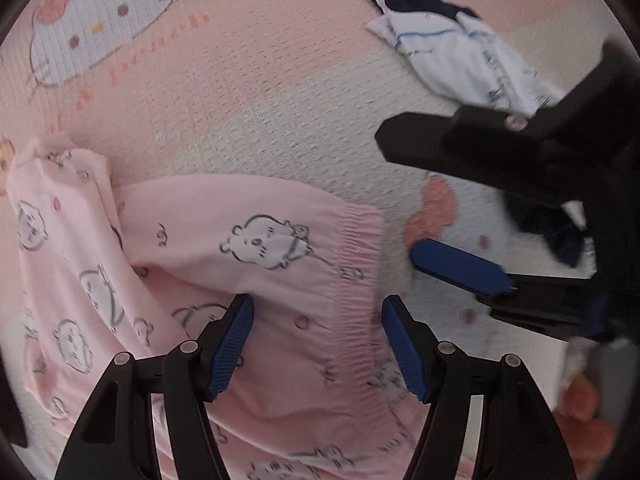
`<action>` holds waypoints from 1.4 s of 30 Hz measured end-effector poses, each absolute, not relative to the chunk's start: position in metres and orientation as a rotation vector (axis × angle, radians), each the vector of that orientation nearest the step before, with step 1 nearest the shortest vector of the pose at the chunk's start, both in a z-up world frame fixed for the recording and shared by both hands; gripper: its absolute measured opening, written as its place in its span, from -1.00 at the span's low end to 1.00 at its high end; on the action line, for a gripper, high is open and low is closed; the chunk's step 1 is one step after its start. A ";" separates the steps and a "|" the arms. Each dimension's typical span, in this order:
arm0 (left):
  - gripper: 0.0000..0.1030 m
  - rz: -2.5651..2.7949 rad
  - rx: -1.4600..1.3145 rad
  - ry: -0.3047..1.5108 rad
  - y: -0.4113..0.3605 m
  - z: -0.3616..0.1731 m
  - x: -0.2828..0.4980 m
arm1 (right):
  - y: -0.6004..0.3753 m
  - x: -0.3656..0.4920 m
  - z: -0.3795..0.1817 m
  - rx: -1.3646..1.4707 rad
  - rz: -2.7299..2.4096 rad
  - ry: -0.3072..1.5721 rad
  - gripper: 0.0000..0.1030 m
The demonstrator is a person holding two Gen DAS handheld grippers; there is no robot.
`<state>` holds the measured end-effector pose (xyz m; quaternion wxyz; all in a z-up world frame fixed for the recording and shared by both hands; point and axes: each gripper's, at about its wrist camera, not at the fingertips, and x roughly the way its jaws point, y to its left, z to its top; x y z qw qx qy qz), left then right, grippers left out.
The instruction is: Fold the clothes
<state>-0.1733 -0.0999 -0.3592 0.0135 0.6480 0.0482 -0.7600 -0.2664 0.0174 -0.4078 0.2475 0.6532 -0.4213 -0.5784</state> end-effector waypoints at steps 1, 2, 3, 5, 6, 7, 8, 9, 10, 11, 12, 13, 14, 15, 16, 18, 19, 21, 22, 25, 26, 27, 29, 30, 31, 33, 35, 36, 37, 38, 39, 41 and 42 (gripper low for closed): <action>0.25 -2.374 2.002 0.122 -0.098 -0.360 -0.173 | 0.016 -0.267 -0.408 1.780 -1.569 -1.150 0.48; 0.25 -2.395 1.983 0.107 -0.097 -0.360 -0.172 | 0.015 -0.267 -0.407 1.779 -1.561 -1.152 0.48; 0.25 -2.413 1.967 0.098 -0.096 -0.360 -0.170 | 0.014 -0.267 -0.407 1.782 -1.558 -1.145 0.48; 0.24 -2.440 1.938 0.129 -0.100 -0.360 -0.167 | 0.011 -0.266 -0.407 1.788 -1.555 -1.136 0.48; 0.06 -2.453 1.917 0.148 -0.103 -0.359 -0.165 | 0.009 -0.267 -0.408 1.788 -1.555 -1.140 0.48; -0.03 -2.466 1.895 0.168 -0.106 -0.358 -0.162 | 0.009 -0.267 -0.408 1.789 -1.554 -1.144 0.48; -0.16 -2.476 1.881 0.195 -0.109 -0.357 -0.161 | 0.009 -0.267 -0.408 1.789 -1.555 -1.147 0.48; -0.32 -2.476 1.882 0.241 -0.113 -0.358 -0.159 | 0.008 -0.267 -0.408 1.788 -1.555 -1.148 0.48; -0.42 -2.476 1.882 0.288 -0.118 -0.358 -0.158 | 0.007 -0.267 -0.408 1.787 -1.555 -1.149 0.48; -0.59 -2.475 1.883 0.334 -0.122 -0.359 -0.157 | 0.005 -0.267 -0.408 1.786 -1.557 -1.149 0.48; -0.60 -2.473 1.882 0.380 -0.127 -0.359 -0.156 | 0.004 -0.266 -0.408 1.785 -1.560 -1.149 0.48; -0.60 -2.471 1.882 0.427 -0.131 -0.359 -0.155 | 0.002 -0.266 -0.408 1.784 -1.562 -1.149 0.48; -0.60 -2.469 1.881 0.473 -0.135 -0.360 -0.154 | -0.001 -0.266 -0.408 1.780 -1.555 -1.142 0.48; -0.60 -2.466 1.879 0.519 -0.140 -0.360 -0.153 | -0.003 -0.266 -0.408 1.776 -1.547 -1.134 0.48; -0.60 -2.462 1.877 0.566 -0.144 -0.361 -0.151 | -0.009 -0.265 -0.408 1.777 -1.534 -1.121 0.48; -0.60 -2.454 1.873 0.659 -0.153 -0.361 -0.149 | -0.020 -0.262 -0.407 1.781 -1.528 -1.069 0.48; -0.60 -2.448 1.869 0.705 -0.157 -0.362 -0.148 | -0.024 -0.261 -0.405 1.782 -1.533 -1.032 0.48; -0.60 -2.446 1.862 0.776 -0.163 -0.364 -0.147 | -0.034 -0.259 -0.402 1.786 -1.544 -0.958 0.48; -0.60 -2.450 1.857 0.800 -0.166 -0.365 -0.148 | -0.039 -0.257 -0.400 1.788 -1.558 -0.922 0.48; -0.60 -2.460 1.841 0.867 -0.176 -0.364 -0.149 | -0.052 -0.252 -0.395 1.784 -1.600 -0.815 0.48; -0.60 -2.466 1.835 0.886 -0.176 -0.364 -0.148 | -0.055 -0.250 -0.394 1.783 -1.618 -0.776 0.48; -0.60 -2.470 1.829 0.905 -0.177 -0.365 -0.148 | -0.059 -0.248 -0.393 1.782 -1.637 -0.737 0.45; -0.60 -2.464 1.819 0.943 -0.176 -0.369 -0.151 | -0.064 -0.244 -0.390 1.779 -1.687 -0.632 0.30; -0.60 -2.460 1.815 0.962 -0.175 -0.370 -0.152 | -0.065 -0.242 -0.389 1.781 -1.709 -0.597 0.18; -0.60 -2.455 1.812 0.981 -0.175 -0.370 -0.152 | -0.066 -0.242 -0.389 1.783 -1.728 -0.578 0.04; -0.60 -2.447 1.811 1.010 -0.178 -0.370 -0.150 | -0.065 -0.241 -0.391 1.791 -1.749 -0.579 -0.07; -0.60 -2.442 1.813 1.025 -0.179 -0.369 -0.148 | -0.063 -0.240 -0.394 1.781 -1.768 -0.603 -0.21; -0.60 -2.440 1.814 1.025 -0.179 -0.368 -0.147 | -0.062 -0.239 -0.395 1.772 -1.781 -0.593 -0.40; -0.60 -2.438 1.814 1.025 -0.178 -0.367 -0.146 | -0.062 -0.239 -0.395 1.762 -1.795 -0.580 -0.52; -0.60 -2.436 1.812 1.023 -0.177 -0.367 -0.146 | -0.061 -0.239 -0.396 1.752 -1.810 -0.568 -0.56; -0.60 -2.433 1.810 1.021 -0.175 -0.366 -0.146 | -0.061 -0.238 -0.396 1.741 -1.824 -0.555 -0.62; -0.60 -2.431 1.806 1.018 -0.172 -0.365 -0.148 | -0.059 -0.237 -0.395 1.719 -1.841 -0.546 -0.65; -0.60 -2.427 1.804 1.017 -0.171 -0.364 -0.149 | -0.058 -0.237 -0.394 1.712 -1.849 -0.548 -0.66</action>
